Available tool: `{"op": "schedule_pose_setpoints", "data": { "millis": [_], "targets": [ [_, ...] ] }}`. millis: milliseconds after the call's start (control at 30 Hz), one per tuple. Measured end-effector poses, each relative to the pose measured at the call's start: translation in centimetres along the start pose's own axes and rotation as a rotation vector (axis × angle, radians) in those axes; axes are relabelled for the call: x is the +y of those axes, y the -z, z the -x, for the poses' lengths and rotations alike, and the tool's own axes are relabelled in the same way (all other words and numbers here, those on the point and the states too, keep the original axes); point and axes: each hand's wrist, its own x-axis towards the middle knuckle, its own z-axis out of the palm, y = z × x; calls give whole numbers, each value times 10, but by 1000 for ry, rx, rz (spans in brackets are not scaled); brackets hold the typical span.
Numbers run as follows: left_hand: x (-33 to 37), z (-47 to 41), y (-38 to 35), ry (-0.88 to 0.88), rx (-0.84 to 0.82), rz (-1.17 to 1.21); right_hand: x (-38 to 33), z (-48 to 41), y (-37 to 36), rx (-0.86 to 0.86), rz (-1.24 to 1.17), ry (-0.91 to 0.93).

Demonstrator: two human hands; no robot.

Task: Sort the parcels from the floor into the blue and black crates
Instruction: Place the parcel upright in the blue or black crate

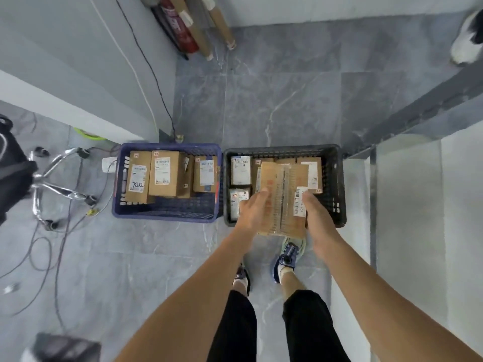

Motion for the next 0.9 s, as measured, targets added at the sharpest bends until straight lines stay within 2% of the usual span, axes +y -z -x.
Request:
{"op": "schedule_pose_setpoints", "data": {
  "millis": [133,400,533,900],
  "targets": [
    [7,-85,-1,-2,-4,38,0,-89,-12,-37,51,13],
    [-51,-285,-1,86,35,-73,30,-256,-47,-40,98,-53],
    [-28,-302,2,76,28,-73,41,-298,-58,-9,70,-65],
    [-43,-340,10,74,39,-73,60,-340,-70,-22,84,-93]
  ]
}}
